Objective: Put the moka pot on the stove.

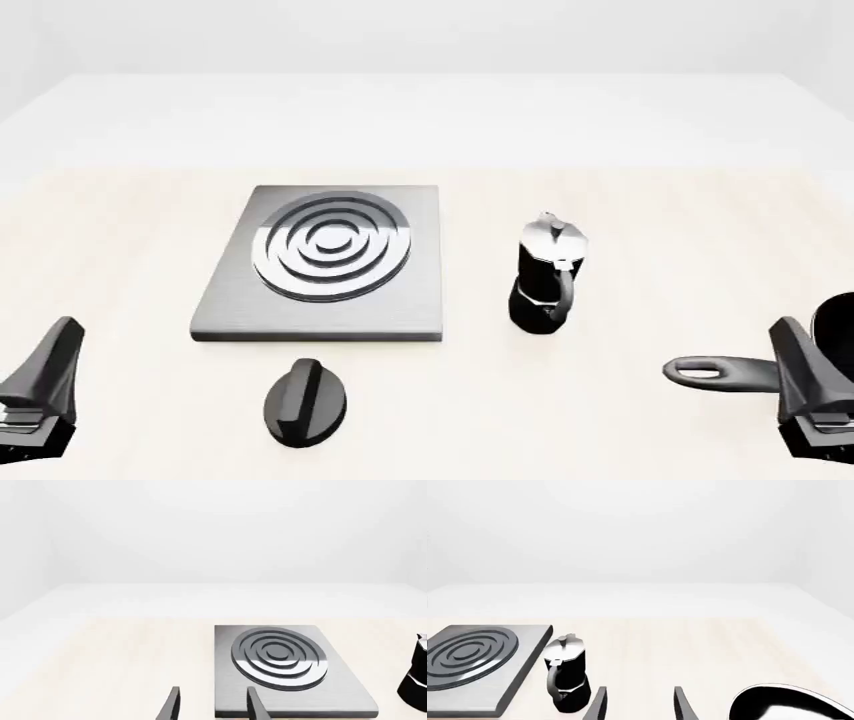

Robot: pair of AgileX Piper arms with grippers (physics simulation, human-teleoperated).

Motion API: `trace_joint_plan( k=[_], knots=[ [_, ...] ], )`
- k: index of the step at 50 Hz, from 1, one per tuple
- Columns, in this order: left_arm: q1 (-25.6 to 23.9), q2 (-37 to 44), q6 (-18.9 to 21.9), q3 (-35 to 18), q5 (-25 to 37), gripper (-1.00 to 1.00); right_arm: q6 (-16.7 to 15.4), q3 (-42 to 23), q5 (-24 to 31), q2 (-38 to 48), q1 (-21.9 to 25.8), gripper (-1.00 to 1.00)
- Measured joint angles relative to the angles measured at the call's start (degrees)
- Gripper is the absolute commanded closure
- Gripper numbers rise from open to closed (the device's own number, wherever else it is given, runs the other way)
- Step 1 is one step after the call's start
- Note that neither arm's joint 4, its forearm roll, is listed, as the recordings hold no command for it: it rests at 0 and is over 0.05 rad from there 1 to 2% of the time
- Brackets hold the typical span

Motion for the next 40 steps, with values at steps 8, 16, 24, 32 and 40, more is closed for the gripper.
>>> trace_joint_plan(
  k=[8, 16, 24, 32, 40],
  knots=[
    [0.00, 0.00, 0.00, 0.00, 0.00, -1.00, 0.07, -0.15, 0.37, -0.01, -0.20, -1.00],
    [0.00, 0.00, 0.00, 0.00, 0.00, -1.00, 0.04, -0.17, 0.51, 0.03, -0.32, -1.00],
    [0.00, 0.00, 0.00, 0.00, 0.00, -1.00, 0.22, -1.12, 1.25, 0.20, 0.89, -1.00],
    [0.00, 0.00, 0.00, 0.00, 0.00, -1.00, 0.40, -3.09, 1.59, 2.61, 4.92, -1.00],
    [0.00, 0.00, 0.00, 0.00, 0.00, -1.00, 0.43, -5.00, 0.20, 7.15, 9.25, -1.00]
  ],
)
